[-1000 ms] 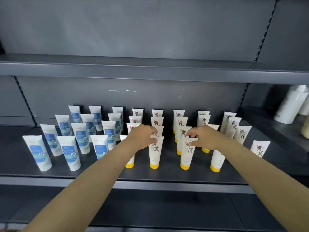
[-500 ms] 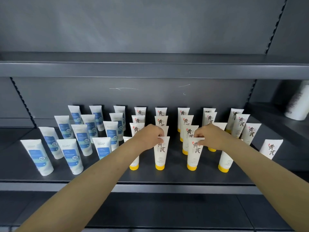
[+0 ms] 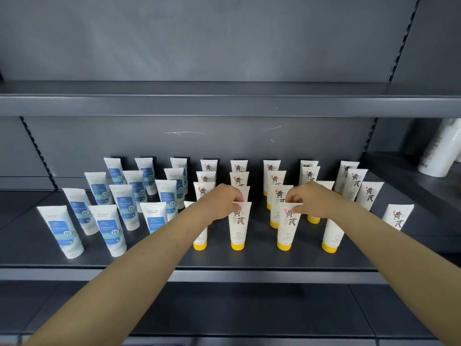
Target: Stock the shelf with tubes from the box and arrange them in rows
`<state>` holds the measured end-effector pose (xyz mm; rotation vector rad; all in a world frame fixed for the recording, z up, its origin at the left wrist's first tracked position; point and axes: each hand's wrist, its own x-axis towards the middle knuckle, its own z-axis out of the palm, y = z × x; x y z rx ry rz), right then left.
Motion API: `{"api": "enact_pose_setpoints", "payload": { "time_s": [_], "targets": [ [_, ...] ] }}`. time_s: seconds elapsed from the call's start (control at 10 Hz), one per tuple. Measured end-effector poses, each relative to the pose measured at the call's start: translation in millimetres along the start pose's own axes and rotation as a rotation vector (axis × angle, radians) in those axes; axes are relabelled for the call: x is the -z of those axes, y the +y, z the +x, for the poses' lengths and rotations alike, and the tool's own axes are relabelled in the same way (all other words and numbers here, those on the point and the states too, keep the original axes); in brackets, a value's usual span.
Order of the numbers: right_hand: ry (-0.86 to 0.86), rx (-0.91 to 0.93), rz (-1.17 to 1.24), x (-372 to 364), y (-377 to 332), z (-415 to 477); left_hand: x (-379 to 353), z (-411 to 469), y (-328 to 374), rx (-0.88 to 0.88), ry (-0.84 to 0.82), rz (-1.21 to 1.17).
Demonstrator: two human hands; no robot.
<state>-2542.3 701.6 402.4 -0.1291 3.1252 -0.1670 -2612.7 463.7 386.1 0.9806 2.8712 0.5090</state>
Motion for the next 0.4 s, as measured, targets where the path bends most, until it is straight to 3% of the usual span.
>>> {"api": "enact_pose_setpoints", "payload": {
  "time_s": [0.2,0.3,0.4],
  "targets": [
    [0.177,-0.022,0.127,30,-9,-33,17,-28,16,0.016,0.104,-0.030],
    [0.455,-0.047,0.333,57,-22,-78,46,-76,43,0.025,0.329,-0.242],
    [0.789,0.005,0.632,88,-46,-151,86,-150,80,-0.074,0.671,-0.616]
  ]
}}
